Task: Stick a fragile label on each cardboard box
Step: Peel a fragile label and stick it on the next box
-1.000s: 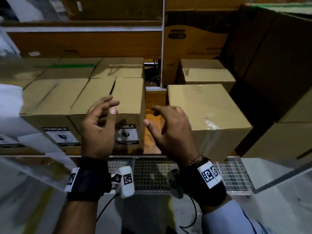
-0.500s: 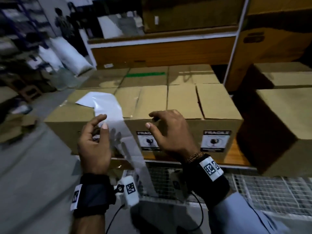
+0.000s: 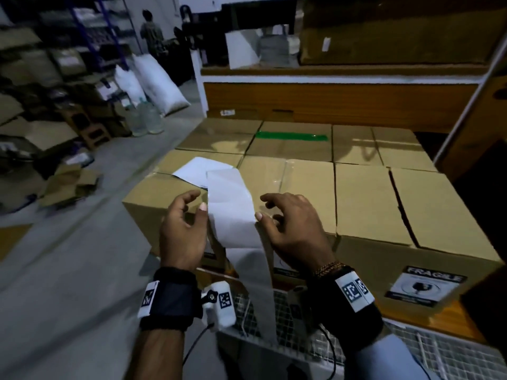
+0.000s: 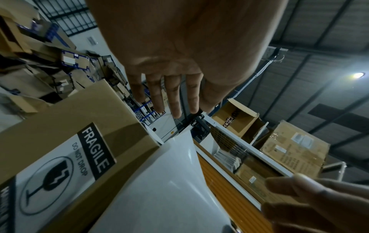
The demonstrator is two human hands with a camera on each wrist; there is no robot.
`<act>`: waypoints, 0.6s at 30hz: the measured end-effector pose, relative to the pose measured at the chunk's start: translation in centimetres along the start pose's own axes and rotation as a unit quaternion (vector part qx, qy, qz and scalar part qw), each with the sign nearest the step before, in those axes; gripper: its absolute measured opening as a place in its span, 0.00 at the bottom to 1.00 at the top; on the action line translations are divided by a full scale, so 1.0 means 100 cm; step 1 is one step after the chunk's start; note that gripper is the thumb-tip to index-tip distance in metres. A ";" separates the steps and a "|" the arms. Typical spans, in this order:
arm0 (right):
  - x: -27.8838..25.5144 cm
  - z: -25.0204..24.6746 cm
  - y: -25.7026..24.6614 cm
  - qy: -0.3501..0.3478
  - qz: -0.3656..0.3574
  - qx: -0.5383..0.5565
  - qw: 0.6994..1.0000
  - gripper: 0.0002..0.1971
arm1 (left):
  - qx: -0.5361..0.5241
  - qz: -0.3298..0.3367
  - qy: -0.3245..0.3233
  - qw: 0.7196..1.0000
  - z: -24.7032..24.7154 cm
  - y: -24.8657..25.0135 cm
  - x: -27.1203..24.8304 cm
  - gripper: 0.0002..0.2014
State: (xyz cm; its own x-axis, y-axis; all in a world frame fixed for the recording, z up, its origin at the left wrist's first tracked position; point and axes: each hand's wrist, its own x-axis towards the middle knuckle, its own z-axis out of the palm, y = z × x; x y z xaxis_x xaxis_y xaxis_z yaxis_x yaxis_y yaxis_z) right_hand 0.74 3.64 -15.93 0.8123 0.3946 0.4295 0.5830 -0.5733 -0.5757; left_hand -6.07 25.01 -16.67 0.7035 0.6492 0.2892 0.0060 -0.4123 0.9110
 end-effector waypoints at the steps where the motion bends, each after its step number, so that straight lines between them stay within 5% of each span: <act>1: 0.004 0.004 0.000 0.001 -0.003 0.010 1.000 0.21 | 0.007 -0.002 -0.001 1.000 0.001 -0.003 0.005 0.12; 6: 0.031 0.029 -0.003 -0.018 -0.001 0.026 0.999 0.25 | 0.064 0.007 -0.003 0.998 0.007 -0.020 0.036 0.13; 12: 0.061 0.063 -0.030 -0.050 -0.012 -0.073 0.996 0.39 | 0.194 0.092 -0.036 0.976 0.009 -0.034 0.088 0.18; 18: 0.076 0.107 -0.055 -0.102 -0.002 -0.208 0.973 0.44 | 0.266 0.146 -0.147 0.941 0.007 -0.046 0.144 0.22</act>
State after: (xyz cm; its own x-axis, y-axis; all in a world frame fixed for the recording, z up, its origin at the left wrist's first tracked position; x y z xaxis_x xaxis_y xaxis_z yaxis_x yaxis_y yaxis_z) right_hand 3.94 17.46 -16.92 0.8214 0.5081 0.2592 0.5629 -0.7955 -0.2244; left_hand 4.47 35.79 -16.90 0.8965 0.2851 0.3391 0.0817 -0.8587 0.5060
